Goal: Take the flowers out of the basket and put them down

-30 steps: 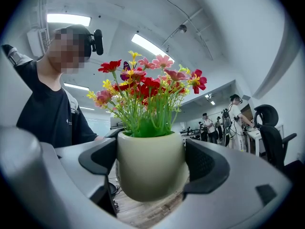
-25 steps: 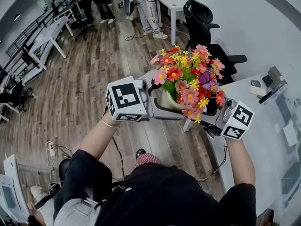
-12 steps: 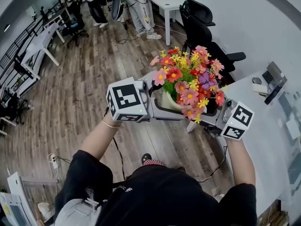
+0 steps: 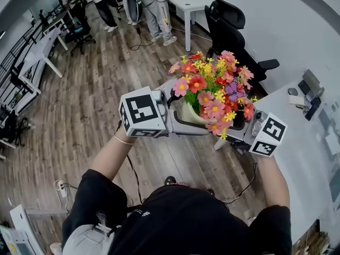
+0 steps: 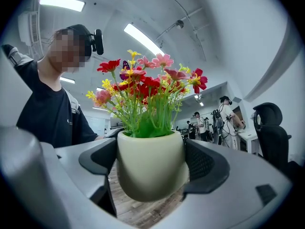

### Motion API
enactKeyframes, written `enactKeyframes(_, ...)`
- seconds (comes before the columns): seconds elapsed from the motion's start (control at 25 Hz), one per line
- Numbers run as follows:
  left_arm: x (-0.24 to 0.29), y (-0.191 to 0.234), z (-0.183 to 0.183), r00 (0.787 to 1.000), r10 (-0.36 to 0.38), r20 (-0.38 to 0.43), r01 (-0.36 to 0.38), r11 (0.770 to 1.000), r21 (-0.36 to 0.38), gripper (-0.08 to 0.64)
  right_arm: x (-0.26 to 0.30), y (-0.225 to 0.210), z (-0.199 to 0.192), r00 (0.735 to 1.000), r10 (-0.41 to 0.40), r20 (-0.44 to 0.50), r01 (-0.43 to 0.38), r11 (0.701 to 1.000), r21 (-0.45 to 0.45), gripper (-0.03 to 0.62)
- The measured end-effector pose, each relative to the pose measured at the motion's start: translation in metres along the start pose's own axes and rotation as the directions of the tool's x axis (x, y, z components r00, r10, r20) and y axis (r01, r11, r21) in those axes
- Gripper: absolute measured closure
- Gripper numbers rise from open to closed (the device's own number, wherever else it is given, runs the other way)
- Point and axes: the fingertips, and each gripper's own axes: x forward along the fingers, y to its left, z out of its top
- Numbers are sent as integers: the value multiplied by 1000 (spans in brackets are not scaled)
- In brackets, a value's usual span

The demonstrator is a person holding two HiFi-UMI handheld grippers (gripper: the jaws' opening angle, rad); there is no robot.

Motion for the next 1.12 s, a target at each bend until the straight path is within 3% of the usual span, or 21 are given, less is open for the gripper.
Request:
enactKeyframes(0.28,-17,11,-15,1000,-8,1,8,1000,-1,84,21,-6,-11,1000,-8,8,8,1000,2,135)
enactKeyframes(0.6,-71,25,-27,998,-58,17,58,998,3,84,78,-2,-17,998,-60,5,60,998,1,135)
enactKeyframes(0.88,-62,28,-26,991,-125,54,125,992,6,84,68,-8,-15,991,-133,-9,133,991,-5,135)
enactKeyframes(1.12,-22,30,-23,982,-176,67,175,984,15,84,31,-23,-14,983,-186,-8,186,983,-9,135)
